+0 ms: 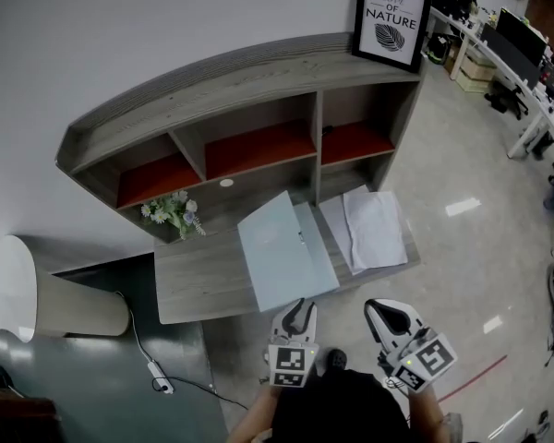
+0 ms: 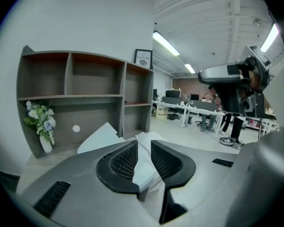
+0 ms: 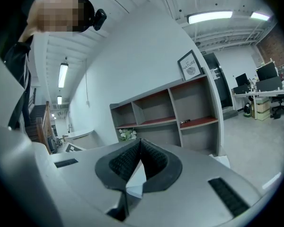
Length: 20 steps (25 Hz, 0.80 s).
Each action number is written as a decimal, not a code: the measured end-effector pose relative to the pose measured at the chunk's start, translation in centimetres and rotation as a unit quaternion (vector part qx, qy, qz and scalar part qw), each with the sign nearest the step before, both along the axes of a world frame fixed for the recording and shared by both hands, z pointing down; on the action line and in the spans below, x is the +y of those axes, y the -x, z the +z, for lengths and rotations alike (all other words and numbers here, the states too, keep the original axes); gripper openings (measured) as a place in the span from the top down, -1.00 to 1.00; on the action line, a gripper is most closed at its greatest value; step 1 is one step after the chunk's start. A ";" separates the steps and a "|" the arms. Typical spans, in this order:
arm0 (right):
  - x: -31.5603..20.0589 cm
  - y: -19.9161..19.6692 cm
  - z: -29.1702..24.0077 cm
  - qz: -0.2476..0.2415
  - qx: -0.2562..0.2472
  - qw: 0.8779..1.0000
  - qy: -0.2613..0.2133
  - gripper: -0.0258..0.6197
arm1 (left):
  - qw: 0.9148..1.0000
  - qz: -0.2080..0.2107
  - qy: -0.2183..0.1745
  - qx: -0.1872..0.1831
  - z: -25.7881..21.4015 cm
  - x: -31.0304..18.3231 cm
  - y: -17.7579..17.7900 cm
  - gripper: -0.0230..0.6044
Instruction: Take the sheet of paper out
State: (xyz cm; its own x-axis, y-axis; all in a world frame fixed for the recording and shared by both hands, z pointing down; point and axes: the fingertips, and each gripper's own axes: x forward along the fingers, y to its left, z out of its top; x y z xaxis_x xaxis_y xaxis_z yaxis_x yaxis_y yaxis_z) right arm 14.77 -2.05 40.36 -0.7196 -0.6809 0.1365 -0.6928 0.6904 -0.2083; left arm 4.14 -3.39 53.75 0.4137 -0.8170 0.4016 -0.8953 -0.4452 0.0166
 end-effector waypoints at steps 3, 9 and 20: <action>-0.4 0.0 0.1 0.013 0.006 1.000 0.004 0.88 | 0.999 0.019 -0.003 -0.031 1.6 -1.1 -0.5 0.59; -0.8 -0.7 0.7 0.034 0.014 0.999 0.016 0.88 | 0.995 0.040 -0.001 -0.097 5.2 -2.5 -1.7 0.42; -0.6 -1.5 1.6 0.052 0.019 0.998 0.035 0.88 | 0.982 0.050 -0.009 -0.180 9.1 -3.7 -2.7 0.38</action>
State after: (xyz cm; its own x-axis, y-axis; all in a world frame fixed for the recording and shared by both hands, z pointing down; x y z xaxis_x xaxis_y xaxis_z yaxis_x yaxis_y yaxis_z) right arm 16.26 -2.60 42.01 -0.6388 -0.7398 0.2115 -0.7684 0.5990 -0.2254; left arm 6.82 -7.14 62.85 0.3262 -0.7879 0.5223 -0.7933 -0.5287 -0.3019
